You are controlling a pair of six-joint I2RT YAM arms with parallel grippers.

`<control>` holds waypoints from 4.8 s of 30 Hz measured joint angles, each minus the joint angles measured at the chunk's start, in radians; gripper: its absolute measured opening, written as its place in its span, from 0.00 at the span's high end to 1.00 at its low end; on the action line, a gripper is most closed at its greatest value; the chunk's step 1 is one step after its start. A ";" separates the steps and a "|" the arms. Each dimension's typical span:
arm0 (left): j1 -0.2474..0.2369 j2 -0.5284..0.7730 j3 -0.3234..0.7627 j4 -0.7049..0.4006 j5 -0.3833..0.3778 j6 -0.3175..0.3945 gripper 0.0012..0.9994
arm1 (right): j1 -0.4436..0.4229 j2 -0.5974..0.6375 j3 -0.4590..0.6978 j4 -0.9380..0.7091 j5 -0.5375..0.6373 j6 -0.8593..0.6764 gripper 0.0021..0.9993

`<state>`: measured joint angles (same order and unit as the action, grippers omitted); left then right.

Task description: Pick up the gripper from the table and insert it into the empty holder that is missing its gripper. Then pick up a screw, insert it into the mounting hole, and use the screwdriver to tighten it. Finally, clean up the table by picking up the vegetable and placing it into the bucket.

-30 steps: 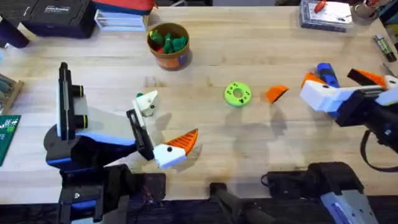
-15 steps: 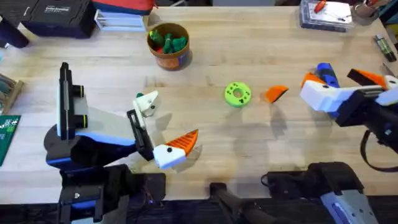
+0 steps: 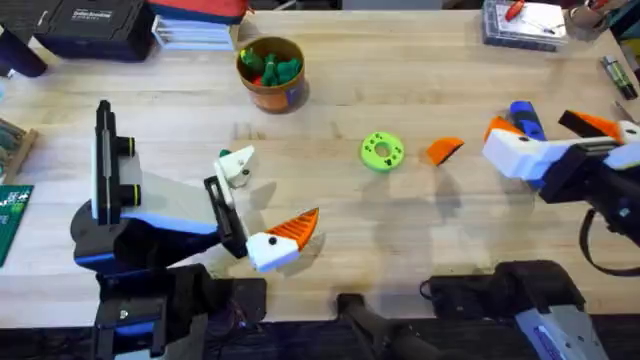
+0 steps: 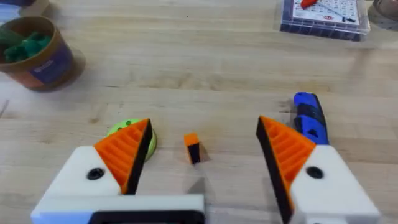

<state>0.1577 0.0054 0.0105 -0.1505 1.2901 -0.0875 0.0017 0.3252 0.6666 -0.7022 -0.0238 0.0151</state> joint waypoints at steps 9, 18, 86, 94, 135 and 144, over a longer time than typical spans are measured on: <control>0.000 0.000 0.000 0.000 -0.001 -0.007 0.01 | 0.000 0.059 0.006 -0.041 0.000 0.007 0.01; 0.000 0.000 0.000 0.000 -0.002 -0.038 0.01 | 0.000 0.485 0.246 -0.199 0.000 -0.082 0.00; 0.000 0.000 0.000 0.000 -0.003 -0.046 0.01 | 0.404 1.123 0.193 0.590 -1.201 0.538 0.99; 0.000 0.000 0.000 0.000 -0.003 -0.048 0.01 | 0.484 1.230 0.192 0.668 -1.255 0.716 0.99; 0.024 0.000 0.000 0.013 -0.091 -0.080 0.01 | 0.564 1.445 0.181 1.237 -1.234 1.261 0.99; 0.024 0.000 0.000 0.014 -0.094 -0.090 0.01 | 0.564 1.447 0.182 1.241 -1.213 1.320 0.99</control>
<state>0.1822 0.0055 0.0105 -0.1364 1.1957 -0.1772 0.5655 1.7725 0.8482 0.5385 -1.2367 1.3349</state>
